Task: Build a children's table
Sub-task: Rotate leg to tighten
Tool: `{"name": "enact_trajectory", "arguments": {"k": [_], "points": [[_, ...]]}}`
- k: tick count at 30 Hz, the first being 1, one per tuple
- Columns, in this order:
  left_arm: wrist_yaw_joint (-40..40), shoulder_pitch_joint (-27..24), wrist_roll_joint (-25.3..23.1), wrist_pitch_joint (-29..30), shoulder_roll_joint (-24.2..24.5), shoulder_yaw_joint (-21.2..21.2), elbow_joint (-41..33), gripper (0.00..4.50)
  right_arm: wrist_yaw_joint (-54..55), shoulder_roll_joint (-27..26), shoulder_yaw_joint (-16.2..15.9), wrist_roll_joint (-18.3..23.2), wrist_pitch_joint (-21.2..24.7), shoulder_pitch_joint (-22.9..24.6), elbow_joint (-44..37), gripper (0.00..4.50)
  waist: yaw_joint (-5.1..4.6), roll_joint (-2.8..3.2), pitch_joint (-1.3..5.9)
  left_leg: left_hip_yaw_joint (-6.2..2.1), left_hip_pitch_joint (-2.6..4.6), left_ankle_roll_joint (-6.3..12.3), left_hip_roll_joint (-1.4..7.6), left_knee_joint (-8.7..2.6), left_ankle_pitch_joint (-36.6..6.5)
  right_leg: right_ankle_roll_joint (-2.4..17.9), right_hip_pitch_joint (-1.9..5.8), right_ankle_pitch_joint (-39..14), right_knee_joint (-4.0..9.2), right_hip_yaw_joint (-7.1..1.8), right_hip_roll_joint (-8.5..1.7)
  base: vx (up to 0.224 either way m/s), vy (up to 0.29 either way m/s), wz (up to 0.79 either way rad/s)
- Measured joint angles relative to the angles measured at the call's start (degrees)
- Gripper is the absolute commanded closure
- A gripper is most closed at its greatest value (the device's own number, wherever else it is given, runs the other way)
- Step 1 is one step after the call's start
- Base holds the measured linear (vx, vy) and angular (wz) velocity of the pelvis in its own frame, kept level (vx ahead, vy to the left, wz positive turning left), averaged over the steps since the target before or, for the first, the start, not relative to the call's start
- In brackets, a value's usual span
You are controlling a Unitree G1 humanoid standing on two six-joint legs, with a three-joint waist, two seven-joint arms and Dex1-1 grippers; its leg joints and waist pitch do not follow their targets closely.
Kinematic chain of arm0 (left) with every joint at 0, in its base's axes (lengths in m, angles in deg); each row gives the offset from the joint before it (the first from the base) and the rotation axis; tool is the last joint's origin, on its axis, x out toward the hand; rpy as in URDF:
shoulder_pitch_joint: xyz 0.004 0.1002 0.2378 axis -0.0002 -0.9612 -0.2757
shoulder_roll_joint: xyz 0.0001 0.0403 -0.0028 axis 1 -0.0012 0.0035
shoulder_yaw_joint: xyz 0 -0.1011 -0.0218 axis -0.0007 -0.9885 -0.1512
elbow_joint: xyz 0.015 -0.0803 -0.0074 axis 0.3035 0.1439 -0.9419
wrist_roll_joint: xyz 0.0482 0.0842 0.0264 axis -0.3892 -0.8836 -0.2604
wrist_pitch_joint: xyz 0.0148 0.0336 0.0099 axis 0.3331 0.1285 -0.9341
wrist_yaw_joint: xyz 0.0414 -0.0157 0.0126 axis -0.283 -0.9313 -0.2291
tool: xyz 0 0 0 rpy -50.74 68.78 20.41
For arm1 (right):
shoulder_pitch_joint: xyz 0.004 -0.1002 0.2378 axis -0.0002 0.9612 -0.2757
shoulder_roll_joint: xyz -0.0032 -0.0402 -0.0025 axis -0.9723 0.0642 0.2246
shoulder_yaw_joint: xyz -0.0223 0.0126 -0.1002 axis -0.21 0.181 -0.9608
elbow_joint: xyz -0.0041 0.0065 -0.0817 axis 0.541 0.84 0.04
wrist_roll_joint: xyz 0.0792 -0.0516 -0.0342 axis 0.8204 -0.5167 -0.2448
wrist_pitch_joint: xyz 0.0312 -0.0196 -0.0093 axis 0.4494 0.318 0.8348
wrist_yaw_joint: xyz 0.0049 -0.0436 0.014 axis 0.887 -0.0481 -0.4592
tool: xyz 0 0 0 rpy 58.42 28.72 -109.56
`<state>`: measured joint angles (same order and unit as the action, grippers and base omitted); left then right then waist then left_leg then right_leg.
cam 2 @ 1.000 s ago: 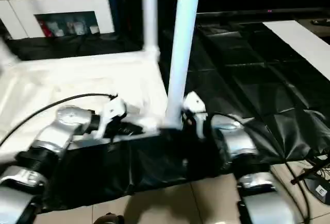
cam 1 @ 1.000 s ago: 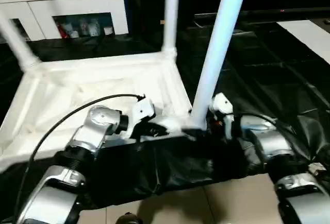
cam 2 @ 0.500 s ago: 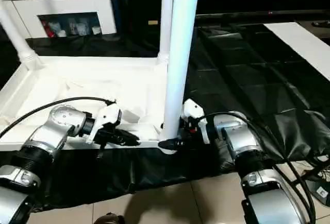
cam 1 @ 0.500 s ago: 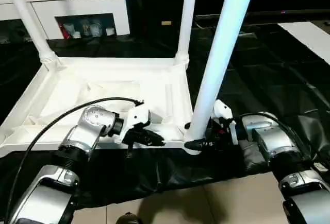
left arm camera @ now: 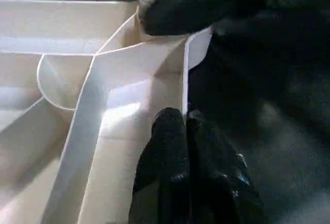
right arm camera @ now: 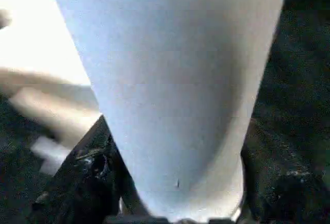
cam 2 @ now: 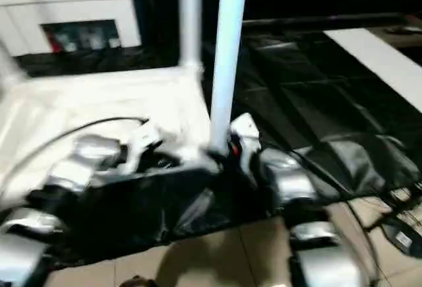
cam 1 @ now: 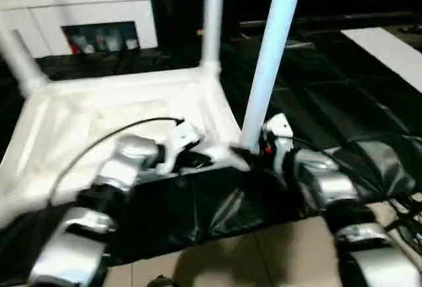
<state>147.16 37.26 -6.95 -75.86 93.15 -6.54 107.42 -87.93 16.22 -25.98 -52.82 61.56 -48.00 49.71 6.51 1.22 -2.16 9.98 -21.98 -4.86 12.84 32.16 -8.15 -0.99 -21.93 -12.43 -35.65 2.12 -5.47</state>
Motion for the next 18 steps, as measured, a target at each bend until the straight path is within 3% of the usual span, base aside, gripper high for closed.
{"name": "enact_trajectory", "arguments": {"k": [7, 9, 11, 18], "points": [[-7.67, -0.02, -1.28, 2.37, -3.75, -0.46, -1.02, 4.5, 15.4, -5.23, 3.8, -0.3, -1.53, -1.27, 1.73, 1.85, 0.06, 0.04, 0.07, 0.02, -0.02, 0.0, -0.03, -0.21, 0.0, -0.01, 0.02, 0.01, 0.05, 0.07, 0.01, 0.0, 0.0, 0.0], [-7.94, -0.52, -1.42, 2.67, -3.78, -0.46, -2.02, 4.5, 15.62, -5.58, 4.22, -0.2, -2.5, -1.33, 2.28, 1.15, 0.0, 0.04, 0.07, 0.01, -0.04, 0.0, -0.03, -0.24, 0.0, -0.03, 0.02, 0.02, 0.15, 0.07, 0.02, 0.0, 0.0, 0.0], [-7.73, -0.85, -1.45, 2.72, -3.75, -0.44, -2.66, 4.5, 15.22, -6.0, 4.76, 0.74, -3.1, -1.33, 2.33, 1.13, -0.04, 0.08, 0.08, 0.0, -0.1, 0.0, -0.03, -0.33, 0.0, -0.1, 0.02, 0.09, 0.36, 0.07, 0.02, 0.0, 0.0, 0.0], [-3.85, -1.57, -0.73, 1.53, -1.62, -0.46, -3.91, 4.5, 5.87, -4.03, 3.99, 1.86, -3.39, -0.97, 1.91, 0.41, -0.22, 0.13, 0.05, 0.01, -0.24, 0.0, -0.03, -0.35, 0.0, -0.16, -0.06, 0.19, 0.61, 0.07, 0.08, 0.0, 0.0, 0.0]]}}
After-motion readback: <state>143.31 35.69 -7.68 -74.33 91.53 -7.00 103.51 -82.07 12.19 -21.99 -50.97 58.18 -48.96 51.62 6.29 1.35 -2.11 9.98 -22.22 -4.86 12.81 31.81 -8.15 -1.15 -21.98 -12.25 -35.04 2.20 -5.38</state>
